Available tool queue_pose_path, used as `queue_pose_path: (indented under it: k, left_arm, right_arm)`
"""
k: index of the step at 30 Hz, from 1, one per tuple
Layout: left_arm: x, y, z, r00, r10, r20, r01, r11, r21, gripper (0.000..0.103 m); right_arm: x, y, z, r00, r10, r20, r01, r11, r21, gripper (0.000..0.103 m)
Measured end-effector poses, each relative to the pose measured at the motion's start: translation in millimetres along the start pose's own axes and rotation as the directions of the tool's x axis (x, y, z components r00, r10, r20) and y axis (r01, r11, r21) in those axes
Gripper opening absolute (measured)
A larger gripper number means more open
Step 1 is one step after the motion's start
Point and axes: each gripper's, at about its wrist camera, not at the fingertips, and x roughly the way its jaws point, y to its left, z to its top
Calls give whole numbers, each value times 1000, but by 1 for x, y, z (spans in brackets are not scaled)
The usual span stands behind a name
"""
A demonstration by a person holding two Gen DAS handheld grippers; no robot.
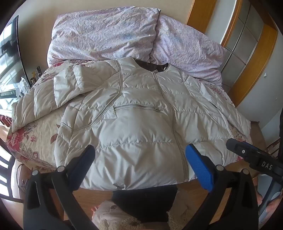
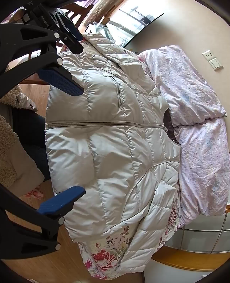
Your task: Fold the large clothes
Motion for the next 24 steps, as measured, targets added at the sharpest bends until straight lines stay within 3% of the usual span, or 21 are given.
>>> queue_pose_path:
  k: [24]
  left_arm:
    - [0,0,0,1000,3,-4,-3,1000,3,101]
  right_arm:
    - [-1,-1,0,1000,1,1,-1,1000,2,102]
